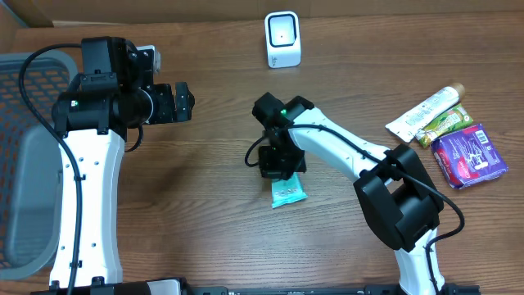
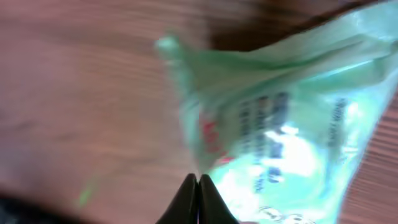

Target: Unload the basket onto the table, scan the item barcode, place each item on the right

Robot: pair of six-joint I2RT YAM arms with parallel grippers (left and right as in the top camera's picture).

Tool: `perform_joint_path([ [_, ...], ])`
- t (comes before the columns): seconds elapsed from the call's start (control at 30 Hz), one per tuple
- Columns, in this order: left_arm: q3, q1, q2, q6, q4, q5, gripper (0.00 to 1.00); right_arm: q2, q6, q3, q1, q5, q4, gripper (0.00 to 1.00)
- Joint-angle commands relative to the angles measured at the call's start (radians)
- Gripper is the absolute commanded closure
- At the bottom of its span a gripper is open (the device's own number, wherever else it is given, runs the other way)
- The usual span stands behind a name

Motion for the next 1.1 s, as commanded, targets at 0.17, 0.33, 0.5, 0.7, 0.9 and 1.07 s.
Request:
perform_joint_path([
  [0.17, 0.018, -0.006, 0.003, 0.023, 0.0, 0.008, 0.0, -0.093, -0.233, 0.032, 0.016, -0.005, 0.005, 0.85],
  [0.33, 0.018, -0.006, 0.003, 0.023, 0.0, 0.008, 0.0, -0.086, -0.291, 0.014, 0.129, 0.319, -0.023, 0.44],
  [0.5, 0.018, -0.006, 0.003, 0.023, -0.001, 0.008, 0.0, -0.061, -0.29, -0.003, 0.212, 0.449, -0.029, 0.43],
  [0.7, 0.018, -0.006, 0.003, 0.023, 0.0, 0.008, 0.0, -0.05, -0.286, -0.052, 0.25, 0.565, -0.032, 0.49],
  [0.9, 0.018, -0.006, 0.003, 0.023, -0.001, 0.008, 0.0, -0.05, -0.287, -0.128, 0.256, 0.62, 0.035, 0.48],
  [1.07, 0.018, -0.006, 0.003, 0.023, 0.0, 0.008, 0.0, -0.05, -0.287, -0.177, 0.257, 0.617, 0.071, 0.48],
])
